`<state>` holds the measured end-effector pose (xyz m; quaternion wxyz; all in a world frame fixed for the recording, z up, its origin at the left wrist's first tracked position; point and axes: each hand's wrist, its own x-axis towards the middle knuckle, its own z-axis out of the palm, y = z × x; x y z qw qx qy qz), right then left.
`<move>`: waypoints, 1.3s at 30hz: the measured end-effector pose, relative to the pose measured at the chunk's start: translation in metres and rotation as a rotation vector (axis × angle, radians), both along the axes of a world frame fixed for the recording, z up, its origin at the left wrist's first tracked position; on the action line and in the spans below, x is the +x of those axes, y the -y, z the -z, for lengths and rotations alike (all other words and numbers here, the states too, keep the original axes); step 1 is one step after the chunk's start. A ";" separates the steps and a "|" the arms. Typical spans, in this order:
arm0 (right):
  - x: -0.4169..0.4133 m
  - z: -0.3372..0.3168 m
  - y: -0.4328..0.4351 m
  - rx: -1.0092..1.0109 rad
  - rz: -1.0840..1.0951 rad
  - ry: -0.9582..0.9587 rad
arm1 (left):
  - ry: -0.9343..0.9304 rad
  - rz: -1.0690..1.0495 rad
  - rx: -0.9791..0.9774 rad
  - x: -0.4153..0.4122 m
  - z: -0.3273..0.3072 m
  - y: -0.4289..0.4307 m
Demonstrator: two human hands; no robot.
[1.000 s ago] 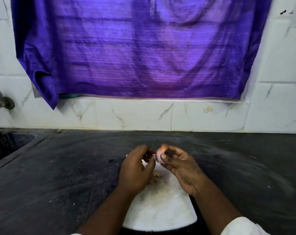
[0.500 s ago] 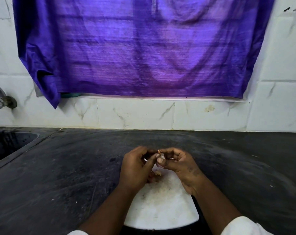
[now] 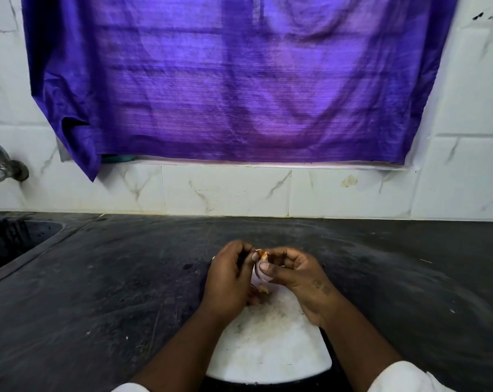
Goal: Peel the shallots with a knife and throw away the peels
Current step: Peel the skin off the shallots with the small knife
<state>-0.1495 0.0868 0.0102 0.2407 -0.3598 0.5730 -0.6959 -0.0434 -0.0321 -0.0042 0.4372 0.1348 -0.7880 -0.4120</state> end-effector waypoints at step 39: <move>-0.002 -0.005 -0.002 -0.090 -0.019 0.162 | -0.107 0.118 0.387 -0.005 0.001 0.005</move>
